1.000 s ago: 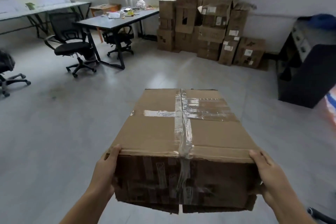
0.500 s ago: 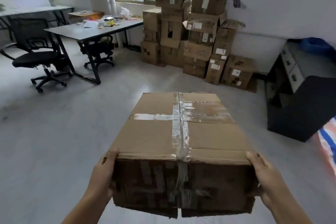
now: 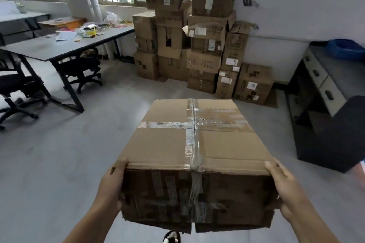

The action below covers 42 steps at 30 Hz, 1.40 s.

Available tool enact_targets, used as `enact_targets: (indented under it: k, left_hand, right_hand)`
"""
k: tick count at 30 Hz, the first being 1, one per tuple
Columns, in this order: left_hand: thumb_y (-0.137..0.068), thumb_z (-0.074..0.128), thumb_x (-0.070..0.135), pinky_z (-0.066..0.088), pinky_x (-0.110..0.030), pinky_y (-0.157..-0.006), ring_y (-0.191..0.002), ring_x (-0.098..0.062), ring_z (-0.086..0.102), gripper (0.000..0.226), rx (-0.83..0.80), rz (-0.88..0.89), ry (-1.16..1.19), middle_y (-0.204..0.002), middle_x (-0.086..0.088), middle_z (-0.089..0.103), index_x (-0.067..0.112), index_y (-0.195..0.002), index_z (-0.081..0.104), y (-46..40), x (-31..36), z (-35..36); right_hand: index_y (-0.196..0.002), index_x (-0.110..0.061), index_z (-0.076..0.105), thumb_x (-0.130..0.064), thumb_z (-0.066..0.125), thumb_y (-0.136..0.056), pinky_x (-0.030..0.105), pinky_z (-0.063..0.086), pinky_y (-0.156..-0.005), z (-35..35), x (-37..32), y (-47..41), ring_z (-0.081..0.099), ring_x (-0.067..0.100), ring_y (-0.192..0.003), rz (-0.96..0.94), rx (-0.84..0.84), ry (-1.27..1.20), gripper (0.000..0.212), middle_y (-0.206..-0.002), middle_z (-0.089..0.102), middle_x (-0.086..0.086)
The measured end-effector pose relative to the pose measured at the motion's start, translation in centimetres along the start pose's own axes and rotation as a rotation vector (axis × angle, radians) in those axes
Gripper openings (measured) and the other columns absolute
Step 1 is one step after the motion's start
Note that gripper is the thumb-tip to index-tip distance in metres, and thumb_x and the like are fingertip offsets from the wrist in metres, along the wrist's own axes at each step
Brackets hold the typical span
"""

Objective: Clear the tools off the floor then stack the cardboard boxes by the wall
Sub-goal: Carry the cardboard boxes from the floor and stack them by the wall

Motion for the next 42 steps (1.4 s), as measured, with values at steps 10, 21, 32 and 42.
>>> enact_targets:
  k: [10, 21, 32, 42]
  left_hand:
    - [-0.093, 0.052, 0.039, 0.048, -0.052, -0.082, -0.082, -0.017, 0.051, 0.038, -0.232, -0.018, -0.226, -0.100, -0.003, 0.055, 0.009, -0.116, 0.054, -17.2, 8.4, 20.8]
    - [-0.095, 0.049, 0.038, 0.044, -0.051, -0.082, -0.094, -0.024, 0.044, 0.027, -0.294, -0.081, -0.298, -0.104, -0.004, 0.048, 0.018, -0.112, 0.049, -28.2, 10.9, 50.7]
    - [-0.094, 0.049, 0.043, 0.047, -0.050, -0.085, -0.095, -0.022, 0.053, 0.032, -0.353, -0.148, -0.285, -0.114, -0.008, 0.055, 0.021, -0.116, 0.054, -38.6, 13.2, 79.2]
    - [-0.094, 0.050, 0.041, 0.042, -0.052, -0.085, -0.109, -0.030, 0.046, 0.027, -0.405, -0.198, -0.339, -0.116, -0.004, 0.046, 0.025, -0.116, 0.049, -52.4, 17.8, 105.6]
  right_hand:
    - [-0.142, -0.028, 0.038, -0.043, 0.054, -0.091, 0.063, 0.045, -0.089, 0.9, -7.0, -15.5, 0.040, 0.034, -0.127, 0.161, 0.294, -0.077, 0.055, -0.145, 0.038, 0.003]
    - [-0.141, -0.022, 0.041, -0.034, 0.051, -0.095, 0.057, 0.040, -0.097, -4.1, -17.3, -40.6, 0.043, 0.033, -0.121, 0.221, 0.410, -0.166, 0.048, -0.140, 0.042, 0.002]
    - [-0.141, -0.025, 0.040, -0.036, 0.053, -0.094, 0.038, 0.040, -0.091, -10.4, -28.1, -66.4, 0.048, 0.023, -0.117, 0.135, 0.397, -0.151, 0.051, -0.139, 0.046, 0.000]
    - [-0.141, -0.029, 0.041, -0.039, 0.051, -0.094, 0.061, 0.044, -0.084, -10.9, -37.7, -92.3, 0.046, 0.035, -0.122, 0.201, 0.448, -0.200, 0.049, -0.134, 0.049, 0.001]
Point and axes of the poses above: each hand's wrist, its own y-axis away from the middle knuckle, its own z-axis out of the palm, x = y × z, the point moved 5 cm from there along -y, towards the middle knuckle
